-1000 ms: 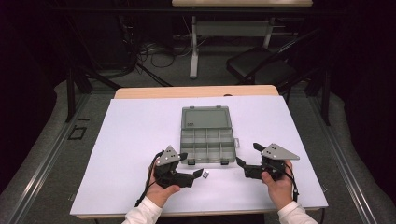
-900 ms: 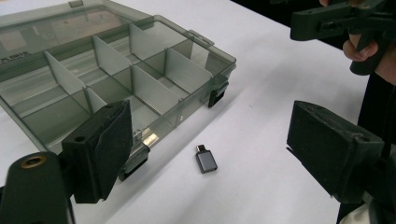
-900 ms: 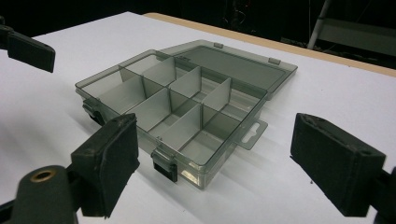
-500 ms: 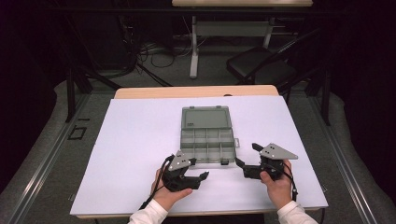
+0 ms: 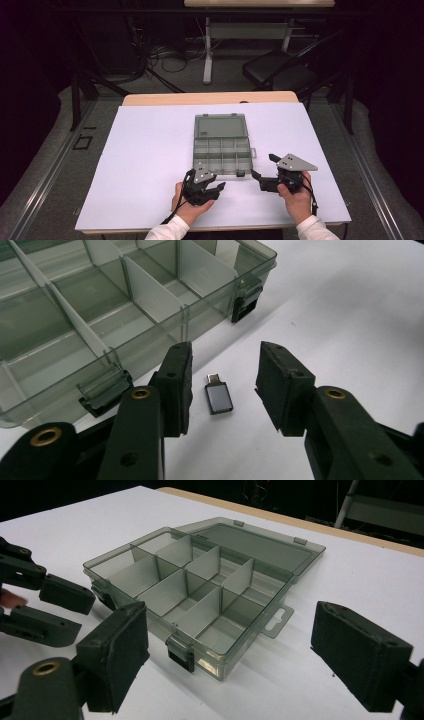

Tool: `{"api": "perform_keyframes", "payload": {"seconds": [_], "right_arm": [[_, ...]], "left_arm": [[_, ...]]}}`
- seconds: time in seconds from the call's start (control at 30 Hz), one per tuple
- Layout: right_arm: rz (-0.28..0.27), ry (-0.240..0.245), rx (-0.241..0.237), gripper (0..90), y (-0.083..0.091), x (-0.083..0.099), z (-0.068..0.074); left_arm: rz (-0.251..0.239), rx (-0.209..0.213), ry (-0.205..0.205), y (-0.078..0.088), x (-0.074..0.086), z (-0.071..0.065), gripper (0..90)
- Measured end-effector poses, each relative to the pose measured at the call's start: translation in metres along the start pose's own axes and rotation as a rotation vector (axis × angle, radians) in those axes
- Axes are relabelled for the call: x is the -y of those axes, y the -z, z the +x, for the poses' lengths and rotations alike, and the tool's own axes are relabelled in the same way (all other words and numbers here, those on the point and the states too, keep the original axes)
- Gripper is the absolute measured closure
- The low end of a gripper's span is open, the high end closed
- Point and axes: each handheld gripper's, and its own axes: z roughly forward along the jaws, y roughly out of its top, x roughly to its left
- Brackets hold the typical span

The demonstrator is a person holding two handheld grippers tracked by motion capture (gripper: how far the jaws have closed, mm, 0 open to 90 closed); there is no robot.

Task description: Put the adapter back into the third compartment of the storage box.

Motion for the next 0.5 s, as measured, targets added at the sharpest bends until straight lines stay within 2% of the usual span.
{"api": "perform_keyframes", "payload": {"seconds": [0.07,0.23,0.3,0.43,0.5], "right_arm": [[0.002,-0.001,0.001,15.2,0.000,0.000,0.000],[0.004,-0.009,-0.004,15.2,0.000,0.001,-0.001],[0.003,-0.014,-0.003,15.3,-0.001,0.001,-0.001],[0.006,-0.013,-0.005,15.3,-0.002,0.001,-0.001],[0.006,-0.013,-0.005,15.3,-0.002,0.001,-0.002]], "left_arm": [[0.007,-0.017,0.008,-0.002,0.001,0.000,59.6],[0.020,-0.020,0.026,-0.008,0.002,0.000,62.5],[0.031,-0.029,0.013,-0.009,0.004,-0.001,63.0],[0.043,-0.030,0.018,-0.014,0.006,-0.004,64.2],[0.049,-0.034,0.008,-0.016,0.006,-0.004,65.1]]}}
